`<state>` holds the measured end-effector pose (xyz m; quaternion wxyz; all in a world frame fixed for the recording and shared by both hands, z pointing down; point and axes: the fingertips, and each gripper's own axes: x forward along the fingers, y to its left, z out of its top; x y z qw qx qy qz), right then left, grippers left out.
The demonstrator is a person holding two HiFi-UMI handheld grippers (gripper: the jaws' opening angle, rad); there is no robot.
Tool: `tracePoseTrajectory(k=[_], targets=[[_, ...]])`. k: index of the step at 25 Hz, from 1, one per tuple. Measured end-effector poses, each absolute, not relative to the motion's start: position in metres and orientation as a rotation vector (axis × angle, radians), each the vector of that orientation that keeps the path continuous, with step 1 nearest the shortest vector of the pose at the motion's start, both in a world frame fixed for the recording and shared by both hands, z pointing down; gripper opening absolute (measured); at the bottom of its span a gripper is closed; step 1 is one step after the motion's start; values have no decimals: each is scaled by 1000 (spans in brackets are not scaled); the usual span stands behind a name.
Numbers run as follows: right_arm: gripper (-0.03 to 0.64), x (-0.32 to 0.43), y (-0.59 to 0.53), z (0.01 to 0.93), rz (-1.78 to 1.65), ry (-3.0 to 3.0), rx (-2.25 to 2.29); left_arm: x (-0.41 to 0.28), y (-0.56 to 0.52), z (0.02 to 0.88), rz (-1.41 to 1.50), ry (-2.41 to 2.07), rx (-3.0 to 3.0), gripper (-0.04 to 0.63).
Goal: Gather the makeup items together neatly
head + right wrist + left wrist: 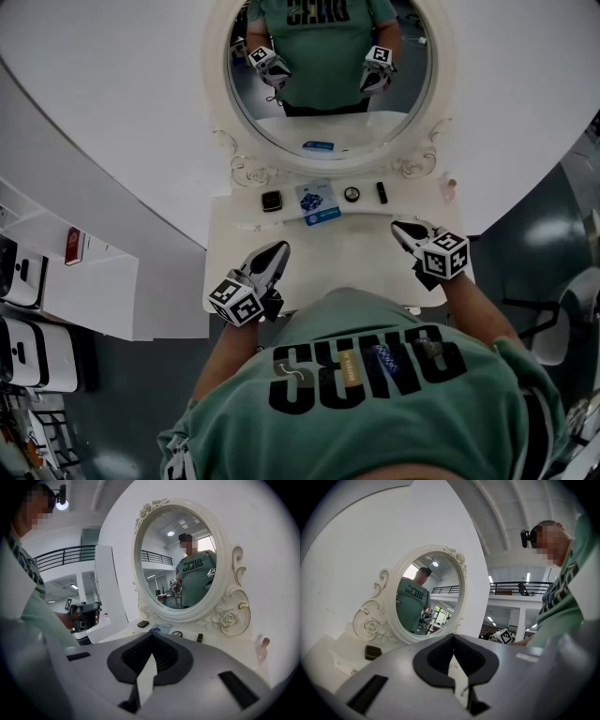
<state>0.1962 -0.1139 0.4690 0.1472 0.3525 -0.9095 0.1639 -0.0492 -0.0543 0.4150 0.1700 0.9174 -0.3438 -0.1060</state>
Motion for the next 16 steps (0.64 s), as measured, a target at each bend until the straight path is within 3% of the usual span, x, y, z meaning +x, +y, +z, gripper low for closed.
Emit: tracePoseTrajectory(k=[16], targets=[[-8,195,-112,472,479,-2612,1011,-51,-54,412,-292,-972,2618,9]])
